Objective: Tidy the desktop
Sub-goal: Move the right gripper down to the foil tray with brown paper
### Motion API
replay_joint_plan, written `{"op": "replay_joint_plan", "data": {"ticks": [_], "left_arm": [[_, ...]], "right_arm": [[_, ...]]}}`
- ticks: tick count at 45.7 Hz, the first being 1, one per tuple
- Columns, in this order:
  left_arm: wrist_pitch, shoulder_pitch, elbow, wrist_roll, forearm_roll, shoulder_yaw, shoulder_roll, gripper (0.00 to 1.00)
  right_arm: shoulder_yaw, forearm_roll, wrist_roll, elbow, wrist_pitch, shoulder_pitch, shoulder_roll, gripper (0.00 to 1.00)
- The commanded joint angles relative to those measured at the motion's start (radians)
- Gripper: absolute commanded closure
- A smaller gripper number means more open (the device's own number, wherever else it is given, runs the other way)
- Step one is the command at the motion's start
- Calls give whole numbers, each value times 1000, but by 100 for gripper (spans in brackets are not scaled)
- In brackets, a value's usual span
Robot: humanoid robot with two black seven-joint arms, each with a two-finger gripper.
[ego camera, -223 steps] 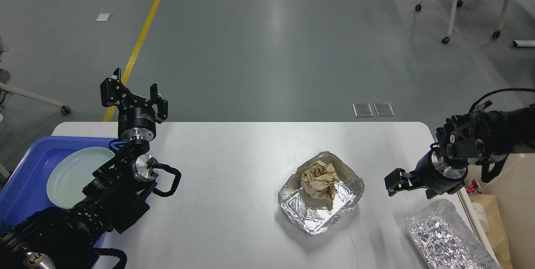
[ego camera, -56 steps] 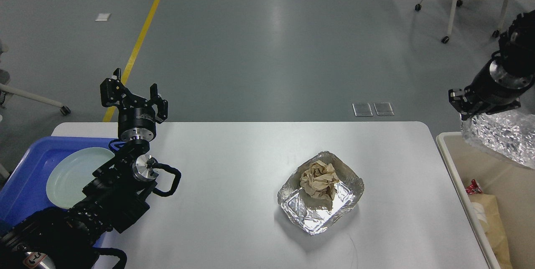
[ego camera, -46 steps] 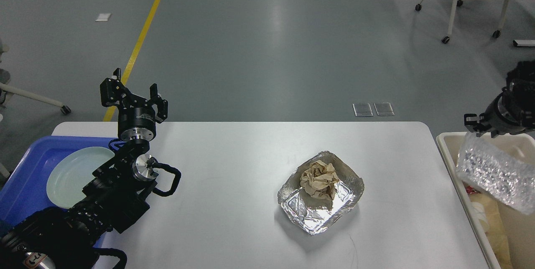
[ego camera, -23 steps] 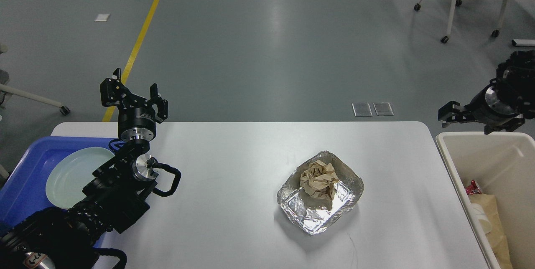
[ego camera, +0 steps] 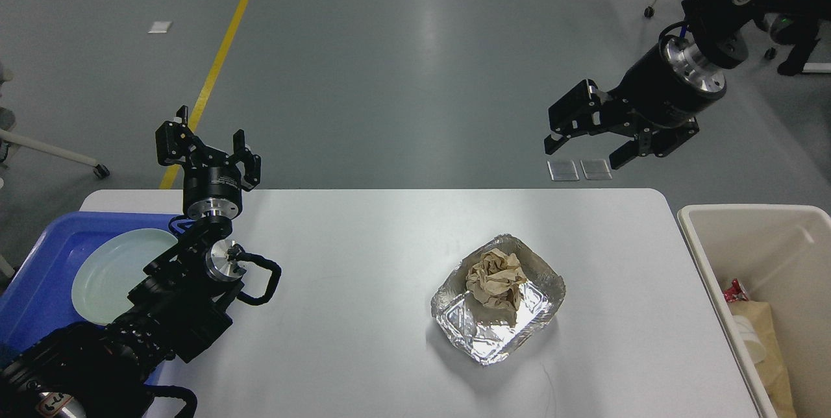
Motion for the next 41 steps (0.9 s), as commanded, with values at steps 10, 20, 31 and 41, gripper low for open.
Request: {"op": "replay_joint_plan", "data": {"ticks": [10,20,31,41], "left_arm": [[0,0,0,0,0,0,0,0],[0,0,0,0,0,0,0,0],[0,0,0,0,0,0,0,0],[0,0,0,0,0,0,0,0]], "right_arm": [[53,62,2,207,42,225,43,0],[30,39,-3,104,-1,75,111,0],[-27,0,-3,-107,-55,-180,163,0],[-18,0,-3,-262,-81,-401,177,0]]}}
